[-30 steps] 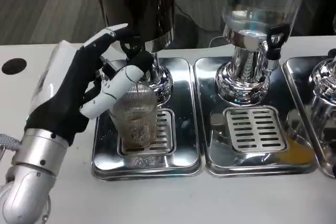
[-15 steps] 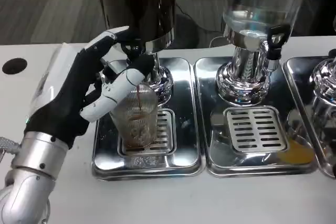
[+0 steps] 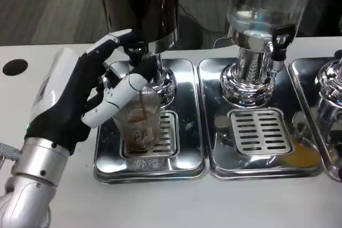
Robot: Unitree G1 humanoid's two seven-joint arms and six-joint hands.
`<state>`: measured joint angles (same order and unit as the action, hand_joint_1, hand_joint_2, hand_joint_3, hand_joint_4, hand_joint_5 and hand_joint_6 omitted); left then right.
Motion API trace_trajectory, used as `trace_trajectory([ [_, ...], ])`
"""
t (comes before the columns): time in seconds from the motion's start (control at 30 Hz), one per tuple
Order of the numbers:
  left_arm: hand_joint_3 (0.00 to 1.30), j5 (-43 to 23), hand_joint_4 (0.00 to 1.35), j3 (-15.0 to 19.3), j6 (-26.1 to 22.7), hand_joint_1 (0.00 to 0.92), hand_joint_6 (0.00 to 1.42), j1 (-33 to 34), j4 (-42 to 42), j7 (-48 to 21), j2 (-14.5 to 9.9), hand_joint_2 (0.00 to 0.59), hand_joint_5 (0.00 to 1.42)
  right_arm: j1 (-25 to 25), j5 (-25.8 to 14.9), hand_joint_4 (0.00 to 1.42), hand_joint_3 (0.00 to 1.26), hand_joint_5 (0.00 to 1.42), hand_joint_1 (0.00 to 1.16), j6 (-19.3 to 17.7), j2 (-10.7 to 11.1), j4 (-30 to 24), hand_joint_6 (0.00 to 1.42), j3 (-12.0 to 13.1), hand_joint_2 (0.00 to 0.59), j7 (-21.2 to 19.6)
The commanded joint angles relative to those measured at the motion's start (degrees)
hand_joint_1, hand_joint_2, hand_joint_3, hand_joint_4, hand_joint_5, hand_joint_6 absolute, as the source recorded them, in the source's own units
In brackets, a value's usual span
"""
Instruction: Grasp the cup under the faucet to collect the drink, then remove the cup.
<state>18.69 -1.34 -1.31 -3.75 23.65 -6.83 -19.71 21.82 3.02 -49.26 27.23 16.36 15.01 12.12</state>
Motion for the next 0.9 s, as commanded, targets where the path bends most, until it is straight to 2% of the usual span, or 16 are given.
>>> trace_trajectory([
  [0.03, 0.29, 0.07, 0.23, -0.64, -0.23, 0.0, 1.21, -1.98, -1.7, -1.14, -0.18, 0.082, 0.86, 0.32, -0.06, 0.2, 0.24, 0.24, 0.42, -0.25, 0.41, 0.11, 0.12, 0.2, 0.38, 0.05],
  [0.9, 0.28, -0.77, 0.22, 0.01, 0.69, 0.0, 1.21, 0.33, -4.16, -1.02, -0.18, 0.081, 0.85, -0.7, 0.5, 0.2, 0.24, 0.24, 0.42, 0.54, 0.64, 0.58, 0.12, -0.02, 0.38, 0.03],
])
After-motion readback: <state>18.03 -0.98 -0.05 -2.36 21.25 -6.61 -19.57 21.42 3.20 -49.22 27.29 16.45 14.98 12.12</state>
